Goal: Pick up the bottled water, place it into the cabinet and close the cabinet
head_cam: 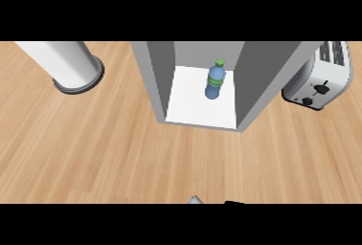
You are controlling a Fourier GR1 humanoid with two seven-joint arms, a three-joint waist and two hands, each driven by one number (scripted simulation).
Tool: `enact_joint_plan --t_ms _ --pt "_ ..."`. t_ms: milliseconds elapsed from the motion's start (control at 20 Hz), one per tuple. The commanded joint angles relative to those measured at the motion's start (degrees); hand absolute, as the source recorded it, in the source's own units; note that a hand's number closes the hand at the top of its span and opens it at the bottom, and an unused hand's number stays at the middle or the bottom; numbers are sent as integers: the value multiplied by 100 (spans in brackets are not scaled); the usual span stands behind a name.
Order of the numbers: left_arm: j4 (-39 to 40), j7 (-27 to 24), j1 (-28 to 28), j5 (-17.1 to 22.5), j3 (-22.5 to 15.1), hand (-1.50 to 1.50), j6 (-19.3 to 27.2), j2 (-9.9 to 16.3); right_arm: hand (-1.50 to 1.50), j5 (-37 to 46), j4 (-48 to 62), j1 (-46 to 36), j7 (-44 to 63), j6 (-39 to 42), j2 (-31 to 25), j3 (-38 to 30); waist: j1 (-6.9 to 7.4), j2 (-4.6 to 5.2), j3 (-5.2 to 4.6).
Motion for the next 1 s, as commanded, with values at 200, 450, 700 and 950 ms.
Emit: enact_joint_plan --t_ms 200,450,700,950 --pt "139 -219 307 92 312 -150 -718 76 150 -262 1417 -2368 942 -1072 782 738 155 114 62" --pt "507 -351 670 250 833 -150 -1258 190 150 -1391 2387 -3922 693 -1063 792 245 117 143 85" --pt "631 -556 1259 266 1387 -150 -1598 -30 150 -1993 3451 -4265 726 -853 796 -342 -234 148 107" --pt "447 -553 1905 -8 1705 -150 -1914 -372 150 -2203 3940 -4063 669 -651 798 -548 -338 130 114"
